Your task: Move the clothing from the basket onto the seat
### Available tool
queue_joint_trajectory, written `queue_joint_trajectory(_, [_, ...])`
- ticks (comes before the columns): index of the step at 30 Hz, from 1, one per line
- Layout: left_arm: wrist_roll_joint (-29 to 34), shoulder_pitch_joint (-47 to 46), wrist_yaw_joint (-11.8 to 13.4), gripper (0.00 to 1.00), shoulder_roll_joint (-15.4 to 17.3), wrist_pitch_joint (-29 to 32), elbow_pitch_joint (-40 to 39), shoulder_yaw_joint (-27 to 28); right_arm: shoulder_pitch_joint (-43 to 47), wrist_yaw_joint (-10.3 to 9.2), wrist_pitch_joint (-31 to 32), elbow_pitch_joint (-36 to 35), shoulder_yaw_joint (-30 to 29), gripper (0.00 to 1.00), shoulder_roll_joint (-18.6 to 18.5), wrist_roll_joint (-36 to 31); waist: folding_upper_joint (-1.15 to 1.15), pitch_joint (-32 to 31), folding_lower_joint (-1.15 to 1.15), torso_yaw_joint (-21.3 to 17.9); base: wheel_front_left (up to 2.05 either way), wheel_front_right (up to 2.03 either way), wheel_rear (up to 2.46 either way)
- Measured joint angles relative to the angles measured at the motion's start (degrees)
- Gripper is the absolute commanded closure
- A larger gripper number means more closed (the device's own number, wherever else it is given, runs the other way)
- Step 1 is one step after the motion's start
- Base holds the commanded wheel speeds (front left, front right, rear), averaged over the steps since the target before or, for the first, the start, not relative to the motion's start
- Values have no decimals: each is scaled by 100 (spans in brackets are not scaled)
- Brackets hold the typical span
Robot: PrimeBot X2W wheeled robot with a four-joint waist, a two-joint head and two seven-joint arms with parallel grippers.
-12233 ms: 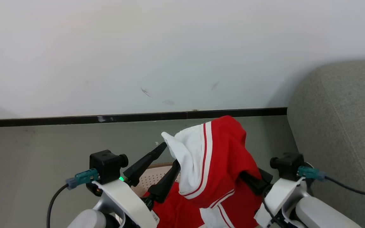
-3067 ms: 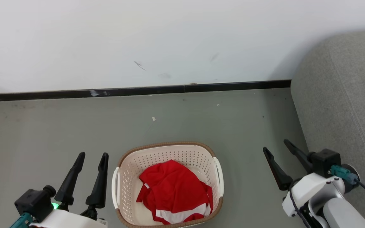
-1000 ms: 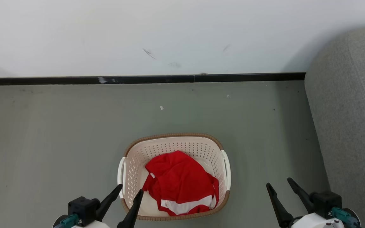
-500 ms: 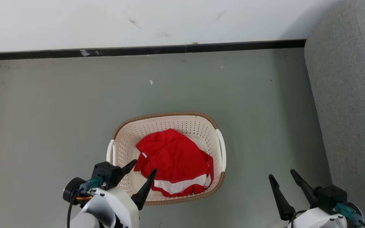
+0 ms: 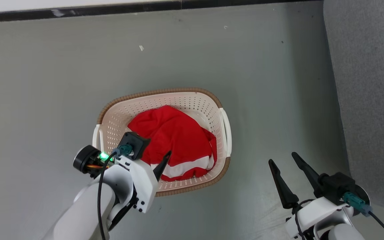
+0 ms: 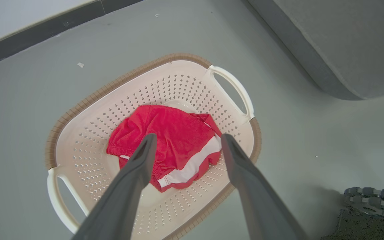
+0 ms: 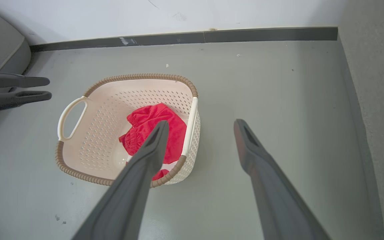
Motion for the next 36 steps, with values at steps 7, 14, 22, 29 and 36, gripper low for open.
queue_joint_trajectory(7, [144,-541,1,0,-34,232,269,-35,-250,0,0,-43,66,0,0,0,0,430,0,-130,0,0,0])
queue_joint_trajectory(14, [193,-954,1,0,-78,401,627,-26,-464,0,0,-102,208,0,0,115,0,898,0,-309,0,0,0])
queue_joint_trajectory(22, [193,-1254,2,0,101,443,1012,168,-697,0,0,-242,292,0,0,368,0,1384,0,-549,0,0,0])
queue_joint_trajectory(29, [196,-1594,12,0,314,441,1247,360,-834,0,0,-276,485,0,0,457,0,1768,0,-767,0,0,0])
queue_joint_trajectory(36, [308,-1920,37,0,474,439,1458,460,-1014,0,-1,-338,717,0,0,572,0,2113,0,-980,0,0,0])
